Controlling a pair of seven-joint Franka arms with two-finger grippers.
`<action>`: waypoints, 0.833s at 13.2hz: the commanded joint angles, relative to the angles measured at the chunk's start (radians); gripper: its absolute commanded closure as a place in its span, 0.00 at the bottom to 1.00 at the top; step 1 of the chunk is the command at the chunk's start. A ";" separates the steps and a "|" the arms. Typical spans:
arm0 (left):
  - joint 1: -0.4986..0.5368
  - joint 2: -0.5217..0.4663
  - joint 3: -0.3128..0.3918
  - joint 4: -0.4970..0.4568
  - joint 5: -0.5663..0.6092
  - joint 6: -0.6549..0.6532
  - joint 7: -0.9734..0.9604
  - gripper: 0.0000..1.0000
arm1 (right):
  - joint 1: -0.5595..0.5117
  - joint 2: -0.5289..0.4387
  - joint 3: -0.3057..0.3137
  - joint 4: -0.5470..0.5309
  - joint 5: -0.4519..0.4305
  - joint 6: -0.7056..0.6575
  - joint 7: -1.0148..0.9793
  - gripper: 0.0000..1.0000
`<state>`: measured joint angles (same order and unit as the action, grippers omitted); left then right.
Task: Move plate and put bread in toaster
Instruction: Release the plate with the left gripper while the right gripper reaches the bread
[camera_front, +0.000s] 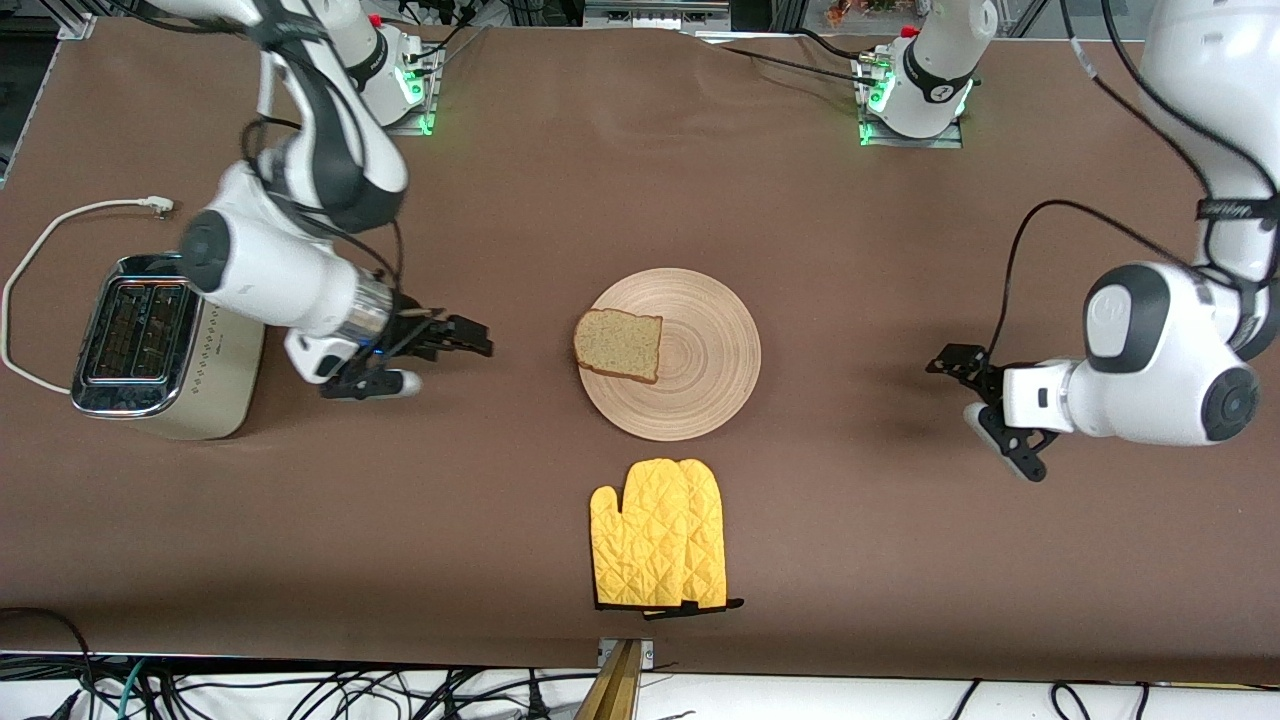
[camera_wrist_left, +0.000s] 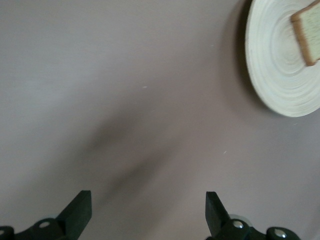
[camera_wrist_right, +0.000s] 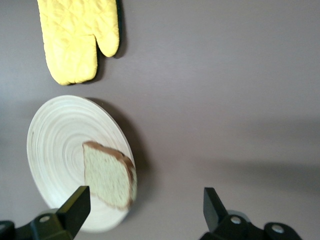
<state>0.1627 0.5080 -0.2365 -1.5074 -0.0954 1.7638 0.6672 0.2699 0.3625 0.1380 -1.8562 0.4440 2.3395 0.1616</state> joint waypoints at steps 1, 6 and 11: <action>-0.029 -0.146 0.006 -0.014 0.106 -0.039 -0.084 0.00 | 0.046 0.051 0.067 -0.066 0.021 0.203 0.108 0.00; -0.113 -0.316 0.078 0.012 0.190 -0.107 -0.150 0.00 | 0.094 0.157 0.098 -0.090 0.022 0.371 0.174 0.00; -0.272 -0.448 0.204 -0.077 0.189 -0.170 -0.473 0.00 | 0.129 0.199 0.098 -0.090 0.022 0.425 0.211 0.05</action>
<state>-0.0878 0.1165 -0.0524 -1.5157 0.0641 1.5851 0.3269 0.3852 0.5619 0.2316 -1.9383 0.4502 2.7366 0.3495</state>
